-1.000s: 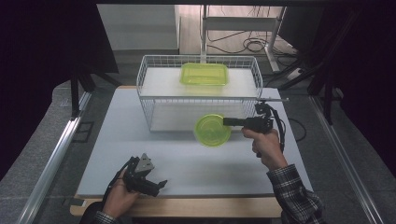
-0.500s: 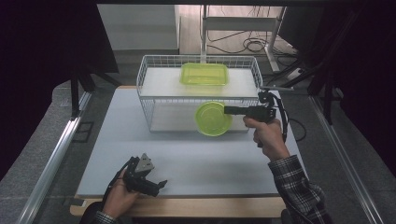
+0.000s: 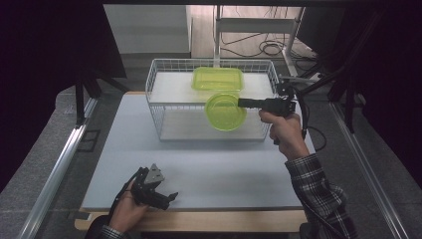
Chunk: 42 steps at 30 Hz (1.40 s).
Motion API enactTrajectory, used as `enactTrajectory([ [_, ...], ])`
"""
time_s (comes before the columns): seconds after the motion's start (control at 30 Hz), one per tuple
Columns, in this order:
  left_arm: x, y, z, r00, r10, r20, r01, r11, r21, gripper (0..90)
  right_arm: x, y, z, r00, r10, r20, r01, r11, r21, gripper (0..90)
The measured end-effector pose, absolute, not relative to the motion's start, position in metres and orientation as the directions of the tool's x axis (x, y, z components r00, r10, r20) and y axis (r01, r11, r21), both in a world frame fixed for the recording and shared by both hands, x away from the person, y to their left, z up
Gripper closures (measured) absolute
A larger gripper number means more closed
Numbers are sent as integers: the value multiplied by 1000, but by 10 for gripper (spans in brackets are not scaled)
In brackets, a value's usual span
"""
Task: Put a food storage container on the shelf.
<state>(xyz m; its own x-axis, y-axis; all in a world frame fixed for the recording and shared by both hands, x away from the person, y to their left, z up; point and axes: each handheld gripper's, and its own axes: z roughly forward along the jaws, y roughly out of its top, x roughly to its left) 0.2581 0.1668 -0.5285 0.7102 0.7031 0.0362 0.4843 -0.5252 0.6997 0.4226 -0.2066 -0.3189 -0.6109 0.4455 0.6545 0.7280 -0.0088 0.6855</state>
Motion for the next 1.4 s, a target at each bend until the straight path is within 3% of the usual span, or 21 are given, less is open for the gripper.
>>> enactTrajectory([
  [0.9,258,169,-528,702,712,25,493,-510,705,4,461,-186,-266,-599,518,610,673,-87,734,816],
  [1.4,258,169,-528,705,708,31,490,-519,700,5,489,-172,-261,-563,579,590,649,-132,749,816],
])
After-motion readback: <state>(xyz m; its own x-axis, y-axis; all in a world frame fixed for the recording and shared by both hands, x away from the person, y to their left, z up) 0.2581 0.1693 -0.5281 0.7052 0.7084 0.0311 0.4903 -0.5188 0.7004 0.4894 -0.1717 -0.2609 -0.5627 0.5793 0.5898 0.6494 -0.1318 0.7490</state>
